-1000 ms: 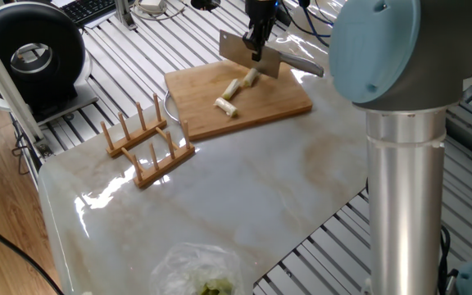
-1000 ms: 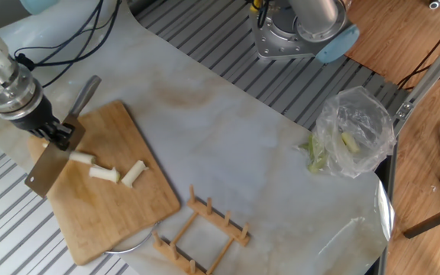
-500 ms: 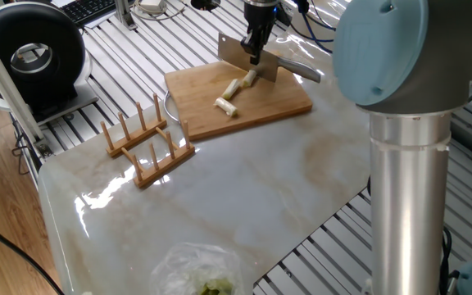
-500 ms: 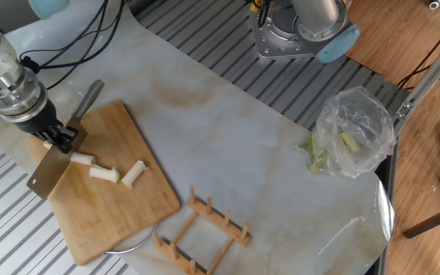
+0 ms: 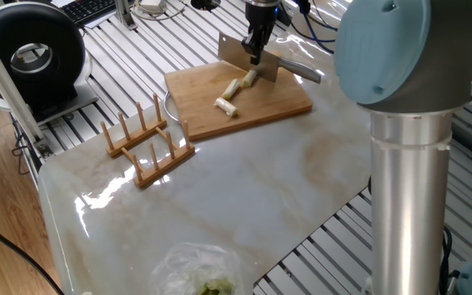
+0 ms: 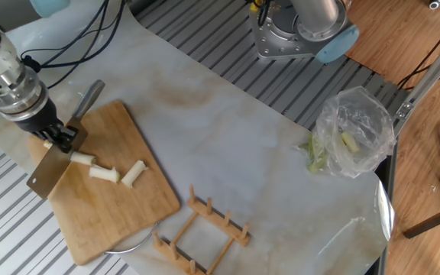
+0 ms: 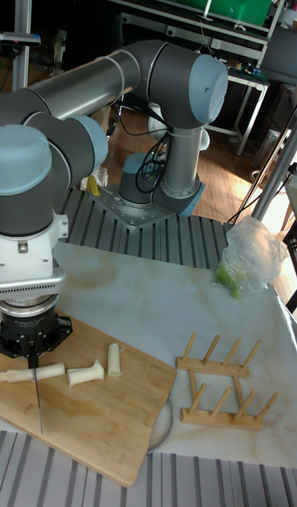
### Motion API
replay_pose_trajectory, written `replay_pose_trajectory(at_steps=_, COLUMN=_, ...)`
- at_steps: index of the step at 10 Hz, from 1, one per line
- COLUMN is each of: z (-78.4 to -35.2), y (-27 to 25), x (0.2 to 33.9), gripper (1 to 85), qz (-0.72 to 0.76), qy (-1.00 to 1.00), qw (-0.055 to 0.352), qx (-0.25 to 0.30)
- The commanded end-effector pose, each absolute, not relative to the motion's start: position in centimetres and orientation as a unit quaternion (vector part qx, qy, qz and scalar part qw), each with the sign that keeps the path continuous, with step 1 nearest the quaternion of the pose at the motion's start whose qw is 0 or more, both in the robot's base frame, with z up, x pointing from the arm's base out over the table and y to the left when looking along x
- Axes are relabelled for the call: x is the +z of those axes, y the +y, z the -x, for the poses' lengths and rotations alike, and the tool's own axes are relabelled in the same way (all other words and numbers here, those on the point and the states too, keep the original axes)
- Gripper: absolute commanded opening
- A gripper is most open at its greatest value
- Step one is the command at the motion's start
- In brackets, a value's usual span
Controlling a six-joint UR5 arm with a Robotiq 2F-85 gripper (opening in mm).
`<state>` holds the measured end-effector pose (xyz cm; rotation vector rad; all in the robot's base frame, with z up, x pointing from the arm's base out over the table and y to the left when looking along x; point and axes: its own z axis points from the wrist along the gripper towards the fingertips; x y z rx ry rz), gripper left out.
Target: Chop the scallions
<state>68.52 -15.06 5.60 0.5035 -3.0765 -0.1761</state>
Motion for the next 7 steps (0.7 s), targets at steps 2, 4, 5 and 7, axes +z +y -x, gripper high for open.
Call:
replay_pose_trajectory(at_steps=2, z=-69.2, y=-14.8, x=4.2, gripper=1.3, qz=-0.157, qy=-0.986, qw=-0.016, qx=-0.055)
replay_pose_trajectory(at_steps=4, z=-69.0, y=-14.7, x=4.5, gripper=1.3, qz=-0.155, qy=-0.986, qw=-0.013, qx=-0.054)
replay_pose_trajectory(at_steps=5, z=-68.9, y=-15.0, x=5.2, gripper=1.3, qz=-0.161, qy=-0.985, qw=-0.008, qx=-0.059)
replay_pose_trajectory(at_steps=7, z=-68.7, y=-16.0, x=6.1, gripper=1.3, qz=-0.172, qy=-0.983, qw=0.001, qx=-0.07)
